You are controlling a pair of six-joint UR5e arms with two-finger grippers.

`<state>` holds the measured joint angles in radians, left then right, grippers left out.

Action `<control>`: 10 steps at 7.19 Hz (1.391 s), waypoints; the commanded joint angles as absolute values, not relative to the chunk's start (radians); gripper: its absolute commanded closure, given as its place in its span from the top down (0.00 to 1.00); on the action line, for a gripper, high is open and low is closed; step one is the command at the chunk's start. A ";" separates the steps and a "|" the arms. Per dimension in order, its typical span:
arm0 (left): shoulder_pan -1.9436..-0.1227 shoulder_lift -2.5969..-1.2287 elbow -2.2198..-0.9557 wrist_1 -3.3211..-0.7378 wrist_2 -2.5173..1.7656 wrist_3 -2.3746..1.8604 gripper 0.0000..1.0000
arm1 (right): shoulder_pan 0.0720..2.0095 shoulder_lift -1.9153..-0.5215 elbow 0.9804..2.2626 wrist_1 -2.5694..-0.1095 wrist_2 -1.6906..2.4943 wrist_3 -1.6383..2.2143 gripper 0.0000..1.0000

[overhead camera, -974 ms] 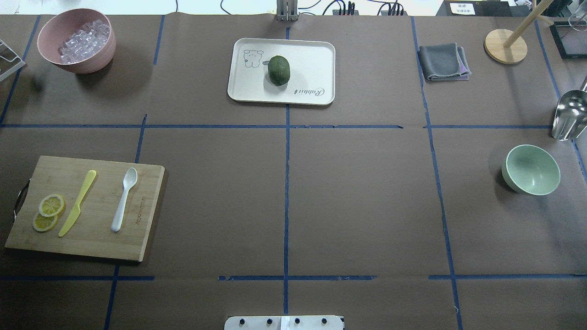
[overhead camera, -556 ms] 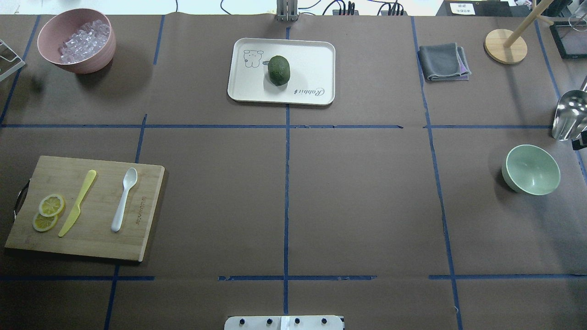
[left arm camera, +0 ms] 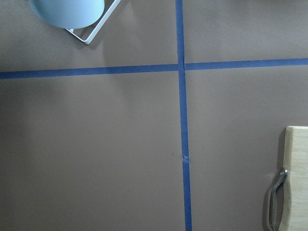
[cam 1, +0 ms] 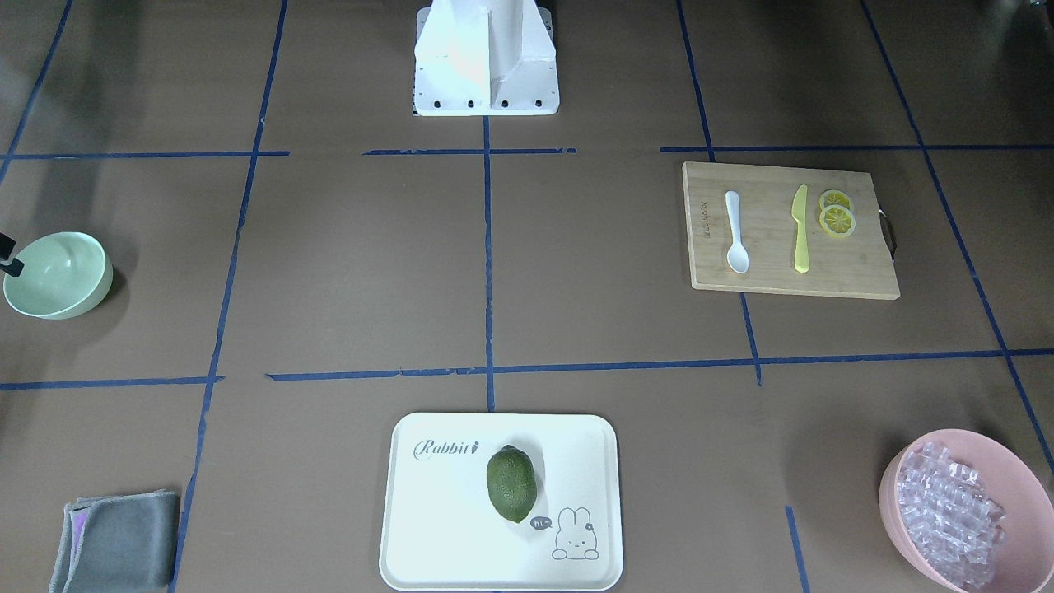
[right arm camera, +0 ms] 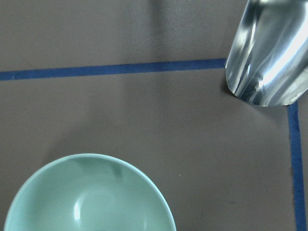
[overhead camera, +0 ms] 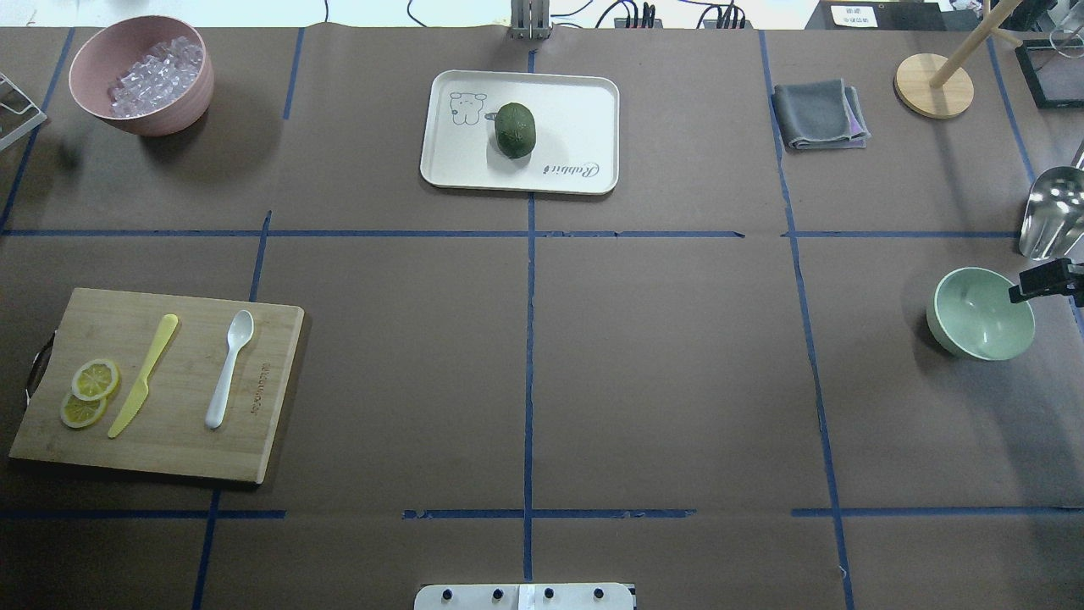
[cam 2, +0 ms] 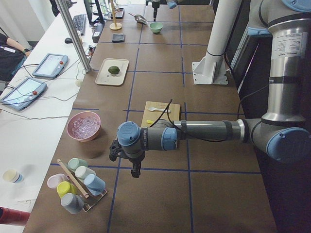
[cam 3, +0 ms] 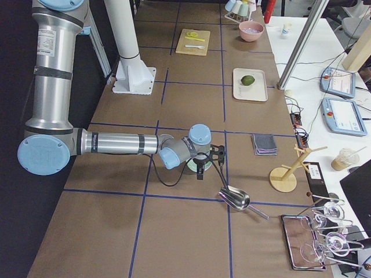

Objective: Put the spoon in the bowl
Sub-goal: 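Grasp the rim of the pale green bowl with the right gripper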

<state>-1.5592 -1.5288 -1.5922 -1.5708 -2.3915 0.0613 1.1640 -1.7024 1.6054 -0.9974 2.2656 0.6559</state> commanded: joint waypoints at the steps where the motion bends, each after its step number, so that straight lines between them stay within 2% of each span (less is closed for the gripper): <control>1: -1.560 -1.529 -1.592 -1.571 -2.393 0.061 1.00 | 1.134 -1.695 1.583 -0.994 2.246 0.658 1.00; 3: -1.563 -1.529 -1.598 -1.571 -2.393 0.061 1.00 | 1.120 -1.692 1.583 -0.994 2.243 0.660 0.98; 4: -1.563 -1.529 -1.601 -1.571 -2.393 0.061 1.00 | 1.120 -1.692 1.583 -0.996 2.243 0.660 0.75; 5: -1.563 -1.529 -1.600 -1.571 -2.393 0.061 1.00 | 1.111 -1.692 1.583 -0.996 2.240 0.658 0.44; 6: -1.563 -1.531 -1.601 -1.571 -2.396 0.061 1.00 | 1.108 -1.693 1.583 -0.996 2.238 0.657 0.19; 7: -1.563 -1.532 -1.601 -1.571 -2.396 0.060 1.00 | 1.103 -1.695 1.582 -0.996 2.234 0.650 0.01; 9: -1.563 -1.535 -1.606 -1.571 -2.398 0.058 1.00 | 1.104 -1.692 1.594 -0.996 2.247 0.658 0.00; 10: -1.565 -1.539 -1.606 -1.571 -2.398 0.058 1.00 | 1.108 -1.693 1.645 -0.997 2.272 0.658 0.00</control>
<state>-1.5637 -1.5352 -1.6051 -1.5708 -2.3974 0.0589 1.1049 -1.6931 1.6036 -0.9960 2.2495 0.6571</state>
